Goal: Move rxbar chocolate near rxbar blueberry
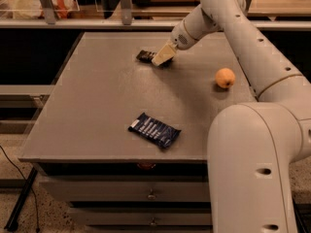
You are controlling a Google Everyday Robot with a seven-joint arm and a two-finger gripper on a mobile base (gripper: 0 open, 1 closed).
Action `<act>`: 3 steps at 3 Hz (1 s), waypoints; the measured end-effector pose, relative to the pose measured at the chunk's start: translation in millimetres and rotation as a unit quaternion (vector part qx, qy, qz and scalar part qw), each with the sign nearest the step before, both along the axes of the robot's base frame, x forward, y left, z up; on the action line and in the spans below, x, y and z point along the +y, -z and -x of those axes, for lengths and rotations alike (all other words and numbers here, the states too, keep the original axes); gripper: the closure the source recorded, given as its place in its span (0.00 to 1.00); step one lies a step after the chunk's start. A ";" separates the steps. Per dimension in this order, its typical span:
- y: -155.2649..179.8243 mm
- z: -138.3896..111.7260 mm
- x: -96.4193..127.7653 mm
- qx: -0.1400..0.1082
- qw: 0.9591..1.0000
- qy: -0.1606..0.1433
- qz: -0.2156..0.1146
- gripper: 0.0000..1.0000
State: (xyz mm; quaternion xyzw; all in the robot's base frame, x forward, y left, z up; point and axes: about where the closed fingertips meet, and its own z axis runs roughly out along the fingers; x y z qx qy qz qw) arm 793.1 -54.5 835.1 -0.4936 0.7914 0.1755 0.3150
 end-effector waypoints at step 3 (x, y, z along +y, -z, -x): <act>-48.9 10.9 -4.9 -0.039 0.999 -0.019 0.017 1.00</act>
Offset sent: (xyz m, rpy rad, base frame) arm -0.0245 -0.0205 0.1216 -0.0783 -0.1810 0.0827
